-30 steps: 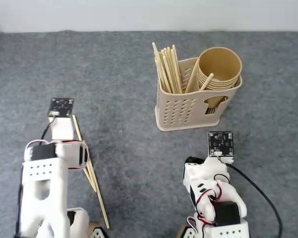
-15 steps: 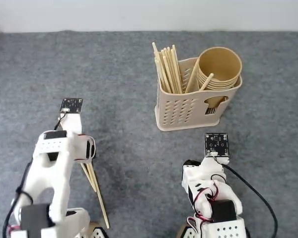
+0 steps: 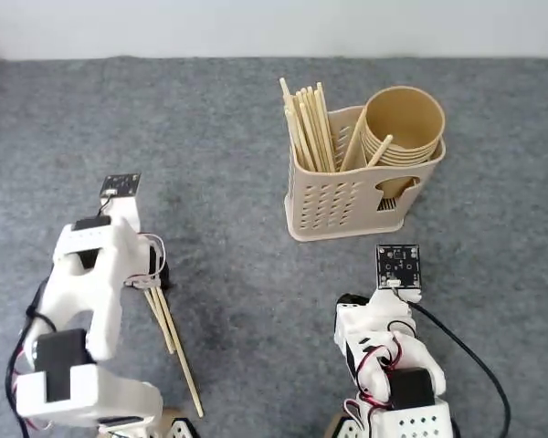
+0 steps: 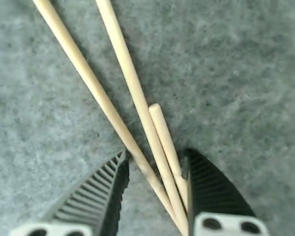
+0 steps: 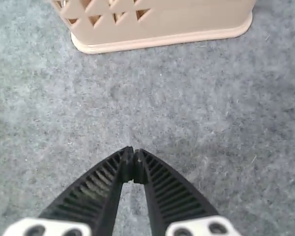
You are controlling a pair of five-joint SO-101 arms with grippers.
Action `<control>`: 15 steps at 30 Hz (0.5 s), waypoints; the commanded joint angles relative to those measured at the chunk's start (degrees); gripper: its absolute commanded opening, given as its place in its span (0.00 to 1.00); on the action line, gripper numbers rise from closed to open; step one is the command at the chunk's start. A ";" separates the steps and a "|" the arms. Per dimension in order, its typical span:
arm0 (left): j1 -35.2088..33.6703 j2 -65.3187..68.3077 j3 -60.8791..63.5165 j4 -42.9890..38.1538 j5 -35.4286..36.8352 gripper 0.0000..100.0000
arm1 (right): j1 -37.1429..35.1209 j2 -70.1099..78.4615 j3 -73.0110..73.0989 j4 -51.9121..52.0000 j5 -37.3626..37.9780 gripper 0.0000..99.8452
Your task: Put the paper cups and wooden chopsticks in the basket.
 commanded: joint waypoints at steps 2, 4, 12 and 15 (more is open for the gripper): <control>-0.62 4.92 -5.76 1.23 0.70 0.06 | -0.13 -0.48 1.23 -1.01 -0.44 0.01; -0.62 6.95 -7.60 2.55 0.70 0.04 | -0.04 -0.48 1.23 -1.01 -0.44 0.01; -0.62 12.75 -13.23 6.33 0.70 0.01 | -0.04 -0.48 1.23 -0.92 -0.44 0.01; -0.62 11.78 -13.41 6.24 0.62 0.01 | -0.04 -0.48 1.23 -0.84 -0.44 0.01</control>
